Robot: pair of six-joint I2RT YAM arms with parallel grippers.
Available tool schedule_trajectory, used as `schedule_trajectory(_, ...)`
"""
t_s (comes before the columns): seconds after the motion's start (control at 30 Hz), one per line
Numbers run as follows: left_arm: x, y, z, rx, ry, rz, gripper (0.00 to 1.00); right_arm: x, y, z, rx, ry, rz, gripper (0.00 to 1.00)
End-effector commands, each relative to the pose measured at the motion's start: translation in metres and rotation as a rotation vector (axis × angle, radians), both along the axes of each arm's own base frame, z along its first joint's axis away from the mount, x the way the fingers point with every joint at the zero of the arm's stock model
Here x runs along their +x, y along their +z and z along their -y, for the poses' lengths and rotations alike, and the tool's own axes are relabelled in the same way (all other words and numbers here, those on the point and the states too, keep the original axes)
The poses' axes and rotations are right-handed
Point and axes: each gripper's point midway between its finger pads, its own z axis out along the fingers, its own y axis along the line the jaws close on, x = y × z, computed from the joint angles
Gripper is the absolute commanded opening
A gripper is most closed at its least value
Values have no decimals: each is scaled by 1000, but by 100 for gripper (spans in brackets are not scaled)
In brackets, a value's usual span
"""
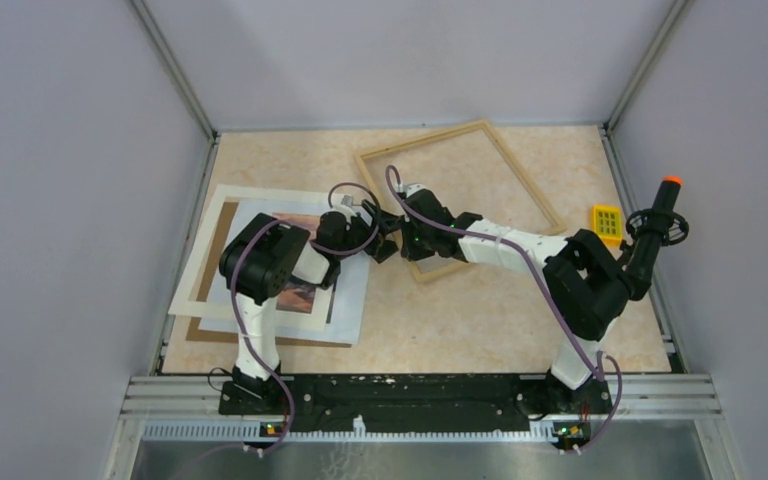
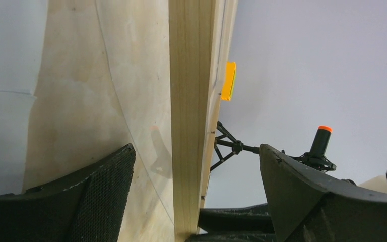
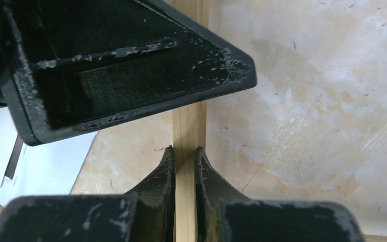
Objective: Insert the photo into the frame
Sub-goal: Pick up the photo frame from the center of the board.
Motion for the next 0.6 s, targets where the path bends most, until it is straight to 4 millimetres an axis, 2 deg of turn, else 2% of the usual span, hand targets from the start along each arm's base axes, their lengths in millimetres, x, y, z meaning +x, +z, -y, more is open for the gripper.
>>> schedule_trajectory(0.0,-2,-37,2,41,13,-122,95,12,49,-19,135,8,75,0)
schedule_trajectory(0.2,15,-23,7,15,23,-49,85,12,52,-18,139,5,77,0)
schedule_trajectory(0.37,26,-10,11,17,9,27,72,10,53,-18,146,8,78,0)
schedule_trajectory(0.57,30,-3,8,52,1,96,54,3,45,-18,160,25,60,0)
